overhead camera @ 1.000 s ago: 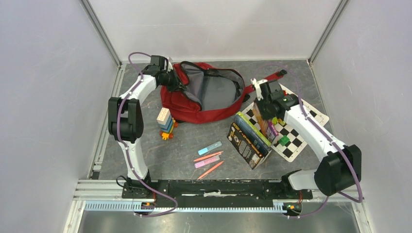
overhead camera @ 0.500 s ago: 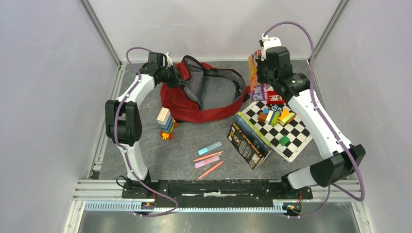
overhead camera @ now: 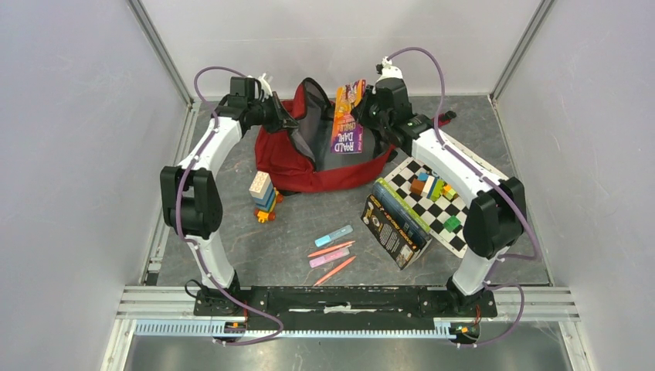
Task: Pack the student bag
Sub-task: Place the book in the student bag.
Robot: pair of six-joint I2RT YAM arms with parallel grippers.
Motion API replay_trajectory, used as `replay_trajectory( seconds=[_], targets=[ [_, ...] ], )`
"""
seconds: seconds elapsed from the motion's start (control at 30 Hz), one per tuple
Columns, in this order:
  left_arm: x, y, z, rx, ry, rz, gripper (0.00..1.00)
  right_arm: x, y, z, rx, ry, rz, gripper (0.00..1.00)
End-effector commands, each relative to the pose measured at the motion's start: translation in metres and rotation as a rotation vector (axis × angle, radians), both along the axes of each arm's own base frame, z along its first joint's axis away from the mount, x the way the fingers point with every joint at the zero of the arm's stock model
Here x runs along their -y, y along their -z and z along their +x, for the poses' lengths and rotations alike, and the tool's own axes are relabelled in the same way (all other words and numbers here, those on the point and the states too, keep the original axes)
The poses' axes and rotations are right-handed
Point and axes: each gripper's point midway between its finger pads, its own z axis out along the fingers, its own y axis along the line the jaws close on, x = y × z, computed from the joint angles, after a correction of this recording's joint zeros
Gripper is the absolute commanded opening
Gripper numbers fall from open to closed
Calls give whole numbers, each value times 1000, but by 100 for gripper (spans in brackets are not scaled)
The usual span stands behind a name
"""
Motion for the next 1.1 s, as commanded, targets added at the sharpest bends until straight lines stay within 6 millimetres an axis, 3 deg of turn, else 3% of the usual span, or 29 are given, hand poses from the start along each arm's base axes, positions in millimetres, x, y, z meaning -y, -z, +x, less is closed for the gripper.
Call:
replay_trajectory(
  seconds=[0.0,0.1,0.2,0.37,0.47,0.83,1.07],
  targets=[
    [7,-68,3,173,28,-49,2,-15,-23,17,55,44,202,0],
    [8,-77,3,194,23,-67,2,-16,13,18,-44,68,177,0],
    [10,-82,2,205,21,-93,2,-18,31,19,-94,82,168,0],
    [12,-92,-2,225,35,-109,2,-22,42,22,-133,121,205,0],
    [14,-102,-3,244,52,-122,2,-33,45,29,-146,102,227,0],
    [15,-106,-1,246,49,-131,2,-72,45,65,-170,62,308,0],
    [15,-106,2,240,46,-131,2,-93,76,68,-222,44,445,0]
  ],
)
